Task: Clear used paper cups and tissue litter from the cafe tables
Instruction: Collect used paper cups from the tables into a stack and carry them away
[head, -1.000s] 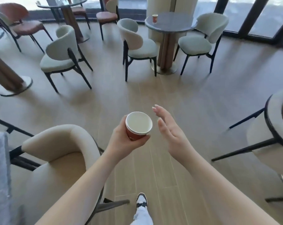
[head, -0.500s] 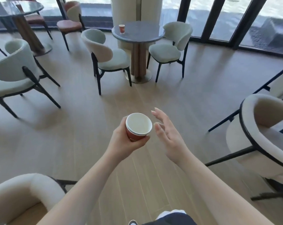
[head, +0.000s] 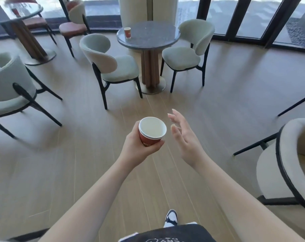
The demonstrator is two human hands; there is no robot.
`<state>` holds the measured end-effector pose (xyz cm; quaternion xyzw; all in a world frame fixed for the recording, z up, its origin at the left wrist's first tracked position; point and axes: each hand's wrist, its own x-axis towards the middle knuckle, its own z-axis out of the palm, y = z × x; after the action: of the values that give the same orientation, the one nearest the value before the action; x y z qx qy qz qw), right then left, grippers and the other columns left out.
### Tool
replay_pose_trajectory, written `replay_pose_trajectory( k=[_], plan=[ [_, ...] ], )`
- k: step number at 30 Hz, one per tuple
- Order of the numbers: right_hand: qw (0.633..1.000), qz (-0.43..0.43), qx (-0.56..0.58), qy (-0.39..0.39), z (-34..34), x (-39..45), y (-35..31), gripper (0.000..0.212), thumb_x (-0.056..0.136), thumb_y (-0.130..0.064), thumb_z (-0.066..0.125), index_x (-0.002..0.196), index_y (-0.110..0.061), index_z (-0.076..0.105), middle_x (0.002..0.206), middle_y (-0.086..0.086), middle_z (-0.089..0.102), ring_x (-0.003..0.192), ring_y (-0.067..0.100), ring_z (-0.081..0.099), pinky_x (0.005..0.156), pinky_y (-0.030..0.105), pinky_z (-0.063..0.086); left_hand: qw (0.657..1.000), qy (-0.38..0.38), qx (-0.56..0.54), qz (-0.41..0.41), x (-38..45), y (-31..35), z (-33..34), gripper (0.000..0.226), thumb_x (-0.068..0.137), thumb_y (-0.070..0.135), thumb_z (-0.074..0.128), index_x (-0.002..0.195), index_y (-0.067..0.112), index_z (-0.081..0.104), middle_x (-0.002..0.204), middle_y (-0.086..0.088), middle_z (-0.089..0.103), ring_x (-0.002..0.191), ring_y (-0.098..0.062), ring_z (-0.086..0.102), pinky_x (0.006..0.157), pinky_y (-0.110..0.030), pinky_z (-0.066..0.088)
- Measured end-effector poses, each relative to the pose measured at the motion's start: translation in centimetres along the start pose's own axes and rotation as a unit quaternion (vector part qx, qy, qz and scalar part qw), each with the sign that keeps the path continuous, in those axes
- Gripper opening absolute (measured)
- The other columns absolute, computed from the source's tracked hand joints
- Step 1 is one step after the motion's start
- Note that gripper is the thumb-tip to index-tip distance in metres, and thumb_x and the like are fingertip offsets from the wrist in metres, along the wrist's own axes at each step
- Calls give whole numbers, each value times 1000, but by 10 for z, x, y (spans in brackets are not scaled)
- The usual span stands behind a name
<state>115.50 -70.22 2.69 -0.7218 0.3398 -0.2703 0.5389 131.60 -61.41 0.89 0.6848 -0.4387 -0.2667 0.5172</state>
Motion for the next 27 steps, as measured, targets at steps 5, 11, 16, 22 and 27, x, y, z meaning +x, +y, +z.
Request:
replay_pose_trajectory(
  k=[5, 11, 16, 22, 27],
  plan=[
    [1000, -3, 4, -11, -34, 68, 6, 66, 95, -58, 38, 155, -34, 24, 154, -16, 40, 131, -11, 41, 101, 8, 32, 1000, -6, -20, -12, 68, 3, 25, 61, 62, 49, 86, 115, 48, 55, 109, 29, 68, 102, 5, 66, 80, -8, 49],
    [1000, -8, 10, -5, -49, 155, 10, 63, 95, -55, 38, 154, -34, 26, 152, -15, 42, 122, -28, 36, 96, -3, 30, 999, 10, -29, -16, 162, -7, 25, 59, 62, 49, 85, 113, 48, 55, 107, 30, 69, 100, 7, 66, 79, -7, 49],
    [1000, -22, 2, -1, -38, 249, 12, 62, 97, -53, 37, 154, -33, 26, 150, -14, 43, 120, -30, 37, 95, -4, 31, 1000, 12, -8, 3, 241, -32, 2, 66, 61, 50, 85, 118, 47, 53, 109, 33, 66, 103, 7, 65, 81, -4, 45],
    [1000, -20, 5, 2, -11, 361, 5, 63, 99, -55, 38, 156, -29, 25, 153, -9, 42, 125, -27, 36, 98, -2, 30, 999, 28, -15, 5, 346, -56, -38, 67, 61, 52, 84, 121, 41, 55, 110, 32, 66, 104, 6, 64, 81, -6, 46],
    [1000, -18, 2, 2, -12, 438, 1, 61, 97, -55, 38, 153, -33, 28, 149, -13, 44, 131, -19, 38, 106, 5, 31, 999, 26, -24, 1, 425, -62, -49, 64, 62, 53, 84, 118, 44, 54, 110, 31, 67, 104, 6, 65, 81, -6, 47]
  ],
)
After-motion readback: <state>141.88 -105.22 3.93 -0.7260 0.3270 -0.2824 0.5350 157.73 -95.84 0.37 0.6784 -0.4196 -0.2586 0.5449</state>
